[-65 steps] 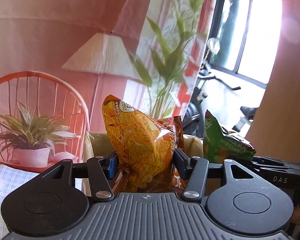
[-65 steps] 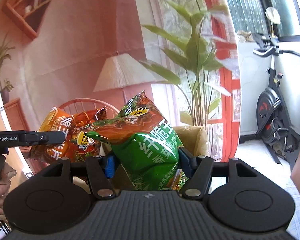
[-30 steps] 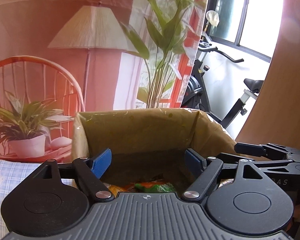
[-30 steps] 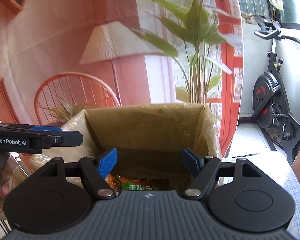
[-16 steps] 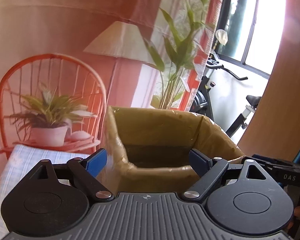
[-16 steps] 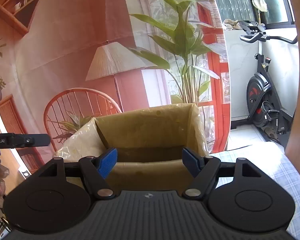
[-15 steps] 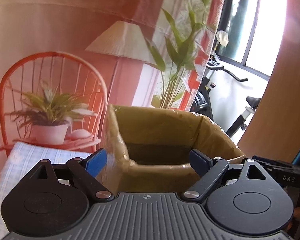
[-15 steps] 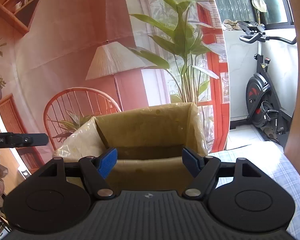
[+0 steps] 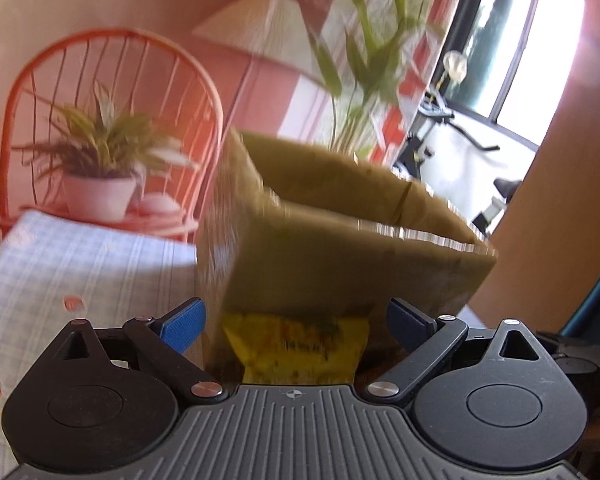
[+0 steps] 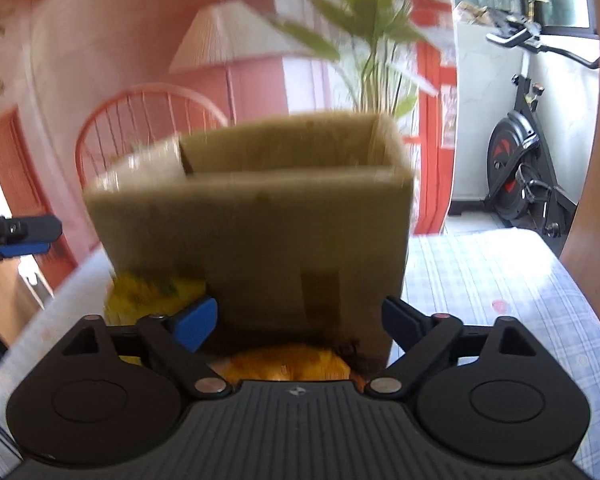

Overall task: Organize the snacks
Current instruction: 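Grasp the yellow corn-chip bag with the left tool while the right tool grips the orange bag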

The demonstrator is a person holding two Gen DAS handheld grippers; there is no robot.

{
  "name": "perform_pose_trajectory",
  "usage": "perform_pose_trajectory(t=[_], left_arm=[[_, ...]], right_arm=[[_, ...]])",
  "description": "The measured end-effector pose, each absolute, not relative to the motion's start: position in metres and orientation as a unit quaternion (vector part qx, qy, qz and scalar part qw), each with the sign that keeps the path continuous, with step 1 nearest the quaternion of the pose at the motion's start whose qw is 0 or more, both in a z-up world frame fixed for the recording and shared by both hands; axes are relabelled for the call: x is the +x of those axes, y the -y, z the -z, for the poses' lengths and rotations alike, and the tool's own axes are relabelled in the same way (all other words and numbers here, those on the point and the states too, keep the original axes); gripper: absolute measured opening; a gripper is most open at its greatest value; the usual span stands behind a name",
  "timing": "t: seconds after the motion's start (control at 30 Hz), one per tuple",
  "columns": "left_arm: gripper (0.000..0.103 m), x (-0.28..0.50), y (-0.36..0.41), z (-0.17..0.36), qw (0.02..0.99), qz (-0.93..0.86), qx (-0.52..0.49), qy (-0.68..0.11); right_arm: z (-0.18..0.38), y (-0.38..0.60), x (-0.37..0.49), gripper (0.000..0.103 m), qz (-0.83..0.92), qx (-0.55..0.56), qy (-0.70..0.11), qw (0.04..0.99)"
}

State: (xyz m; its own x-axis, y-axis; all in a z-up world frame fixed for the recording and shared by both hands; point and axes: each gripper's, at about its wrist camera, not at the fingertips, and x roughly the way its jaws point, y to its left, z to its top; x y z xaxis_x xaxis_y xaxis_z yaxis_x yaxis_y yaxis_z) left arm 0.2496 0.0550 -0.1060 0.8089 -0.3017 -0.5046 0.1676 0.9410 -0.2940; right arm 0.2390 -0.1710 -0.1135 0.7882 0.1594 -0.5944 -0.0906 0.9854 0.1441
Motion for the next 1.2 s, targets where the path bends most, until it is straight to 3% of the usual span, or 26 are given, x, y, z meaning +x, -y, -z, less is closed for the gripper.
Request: perform_pose_trajectory(t=[0.1,0.57,1.2], left_arm=[[0.098,0.250,-0.053,0.119,0.938,0.131,-0.115,-0.299],[0.098,0.259,-0.030,0.158,0.917,0.163,-0.088,-0.353],[0.100,0.275,-0.027,0.180,0.913,0.135,-0.067,-0.380]], right_arm=[[0.126,0.167,0.242,0.103,-0.080,0.045,-0.343,0.935],[0.154,0.132,0.259,0.103,-0.118,-0.074,-0.399,0.906],[0.175,0.123,0.282,0.103,-0.143,-0.112,-0.415,0.892]])
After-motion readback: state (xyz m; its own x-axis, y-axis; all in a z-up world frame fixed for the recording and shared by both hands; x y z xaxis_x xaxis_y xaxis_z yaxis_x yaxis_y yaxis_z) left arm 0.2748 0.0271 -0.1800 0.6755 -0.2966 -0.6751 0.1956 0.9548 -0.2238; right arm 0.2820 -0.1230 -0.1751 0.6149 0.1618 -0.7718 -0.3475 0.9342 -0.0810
